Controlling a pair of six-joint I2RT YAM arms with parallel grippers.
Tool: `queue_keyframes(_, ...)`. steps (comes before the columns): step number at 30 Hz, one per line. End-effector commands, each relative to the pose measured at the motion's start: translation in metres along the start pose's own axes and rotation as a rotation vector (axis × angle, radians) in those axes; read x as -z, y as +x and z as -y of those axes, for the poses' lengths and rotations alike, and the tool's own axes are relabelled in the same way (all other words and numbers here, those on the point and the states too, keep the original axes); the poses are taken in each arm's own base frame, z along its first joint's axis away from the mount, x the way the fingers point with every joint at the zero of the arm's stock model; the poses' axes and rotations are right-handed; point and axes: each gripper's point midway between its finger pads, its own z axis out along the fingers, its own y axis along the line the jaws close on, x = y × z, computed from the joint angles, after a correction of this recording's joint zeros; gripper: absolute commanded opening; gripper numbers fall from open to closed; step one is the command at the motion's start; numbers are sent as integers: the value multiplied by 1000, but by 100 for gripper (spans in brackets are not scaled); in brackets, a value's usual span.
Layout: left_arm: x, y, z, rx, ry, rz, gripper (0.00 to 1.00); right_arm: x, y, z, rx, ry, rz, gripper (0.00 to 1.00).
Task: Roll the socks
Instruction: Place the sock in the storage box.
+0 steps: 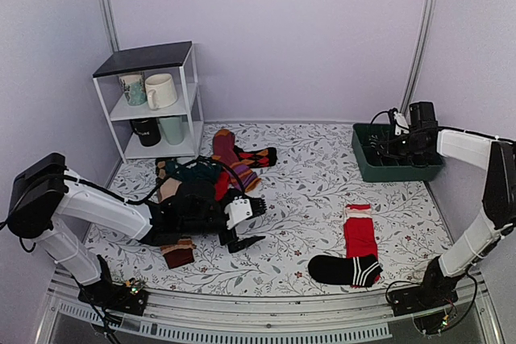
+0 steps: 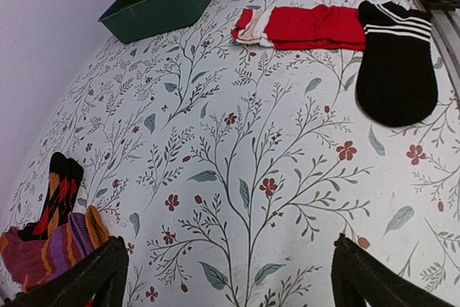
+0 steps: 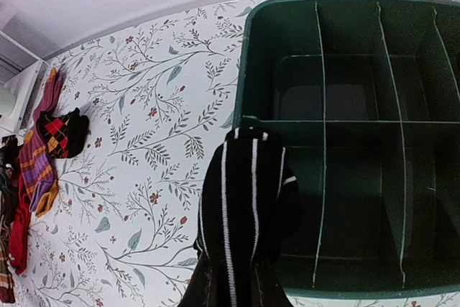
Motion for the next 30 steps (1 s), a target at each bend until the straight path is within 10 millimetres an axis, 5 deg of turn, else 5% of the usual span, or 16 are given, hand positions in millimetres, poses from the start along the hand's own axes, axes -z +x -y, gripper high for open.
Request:
queue_keyframes(1, 5, -3, -2, 1, 6, 13, 99, -18, 4, 1, 3, -25, -43, 0)
queue_keyframes(6, 6, -6, 0, 3, 19, 25, 99, -27, 17, 20, -20, 56, -71, 0)
queue_keyframes(23, 13, -12, -1, -9, 17, 42, 99, -58, 26, 36, -33, 95, -169, 0)
queue_keyframes(30, 13, -12, -1, -12, 19, 45, 99, -68, 51, 50, -50, 154, -290, 0)
